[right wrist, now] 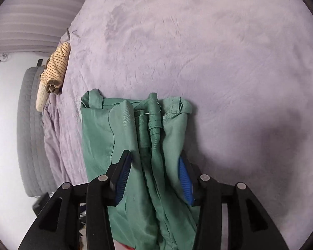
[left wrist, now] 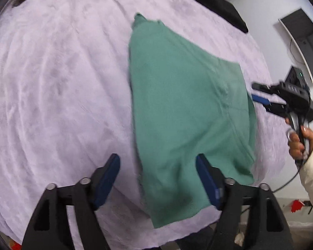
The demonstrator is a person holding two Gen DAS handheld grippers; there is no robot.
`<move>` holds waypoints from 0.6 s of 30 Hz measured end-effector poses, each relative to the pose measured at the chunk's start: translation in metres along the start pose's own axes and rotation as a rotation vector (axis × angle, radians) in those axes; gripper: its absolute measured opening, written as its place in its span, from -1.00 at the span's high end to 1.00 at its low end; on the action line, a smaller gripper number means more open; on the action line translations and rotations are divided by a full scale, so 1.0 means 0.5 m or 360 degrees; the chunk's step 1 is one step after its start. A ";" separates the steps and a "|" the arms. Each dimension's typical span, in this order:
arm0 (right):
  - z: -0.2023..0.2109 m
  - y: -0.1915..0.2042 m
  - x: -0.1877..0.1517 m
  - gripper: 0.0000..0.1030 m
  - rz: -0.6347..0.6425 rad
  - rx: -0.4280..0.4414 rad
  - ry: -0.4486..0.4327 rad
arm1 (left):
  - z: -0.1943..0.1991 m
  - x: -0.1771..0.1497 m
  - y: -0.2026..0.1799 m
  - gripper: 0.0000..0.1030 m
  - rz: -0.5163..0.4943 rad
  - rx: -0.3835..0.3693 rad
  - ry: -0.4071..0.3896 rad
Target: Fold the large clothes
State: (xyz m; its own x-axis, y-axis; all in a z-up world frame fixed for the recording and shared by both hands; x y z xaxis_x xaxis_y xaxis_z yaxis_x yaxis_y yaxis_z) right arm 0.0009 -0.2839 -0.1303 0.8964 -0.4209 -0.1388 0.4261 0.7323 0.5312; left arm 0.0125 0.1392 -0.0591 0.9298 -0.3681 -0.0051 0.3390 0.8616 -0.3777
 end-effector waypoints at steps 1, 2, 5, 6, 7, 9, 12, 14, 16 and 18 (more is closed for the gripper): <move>0.021 0.012 -0.018 0.02 0.0042 0.0010 -0.0033 | 0.017 0.012 0.017 -0.63 0.0025 0.0017 -0.0065; 0.035 0.025 -0.033 0.02 0.0070 0.0060 -0.0044 | 0.022 0.013 0.037 -0.63 0.0047 0.0037 -0.0081; 0.020 0.040 -0.074 0.02 0.0059 0.0249 0.0038 | -0.014 0.081 0.058 -0.63 0.0122 0.0092 -0.0075; 0.004 0.040 -0.089 0.02 0.0053 0.0241 0.0071 | -0.034 0.094 0.047 -0.63 0.0118 0.0114 -0.0062; -0.017 0.034 -0.104 0.02 0.0038 0.0171 0.0099 | -0.046 0.098 0.047 -0.63 0.0100 0.0146 -0.0042; -0.055 0.011 -0.111 0.02 -0.0031 -0.0021 0.0129 | -0.099 0.091 0.025 -0.63 0.0054 0.0161 -0.0011; -0.088 -0.009 -0.110 0.07 -0.0080 0.0054 0.0128 | -0.135 0.090 -0.005 -0.63 0.0015 0.0161 0.0027; -0.100 -0.002 -0.105 0.91 -0.0088 0.0154 0.0115 | -0.145 0.089 -0.012 -0.63 0.0017 0.0161 0.0044; -0.090 0.037 -0.101 0.88 -0.0023 0.0197 0.0077 | -0.131 0.083 -0.023 -0.63 -0.0003 0.0174 0.0040; -0.051 0.094 -0.102 0.89 0.0158 0.0135 0.0014 | -0.116 0.080 -0.041 -0.63 -0.0058 0.0173 0.0011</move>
State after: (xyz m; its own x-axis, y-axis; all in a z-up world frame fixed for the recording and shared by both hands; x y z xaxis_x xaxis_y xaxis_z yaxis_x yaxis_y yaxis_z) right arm -0.0218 -0.2144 -0.1199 0.9348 -0.3438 -0.0891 0.3239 0.7222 0.6112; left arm 0.0344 0.0867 -0.1054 0.9157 -0.4018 0.0004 0.3864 0.8803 -0.2753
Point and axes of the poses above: each gripper's, at about its wrist camera, not at the fingertips, and z roughly against the way its jaws point, y to its left, x to its top, the point moved 4 cm from there along -z, roughly the way its jaws point, and after that the axes turned 13 degrees about y, right-handed, at the moved point
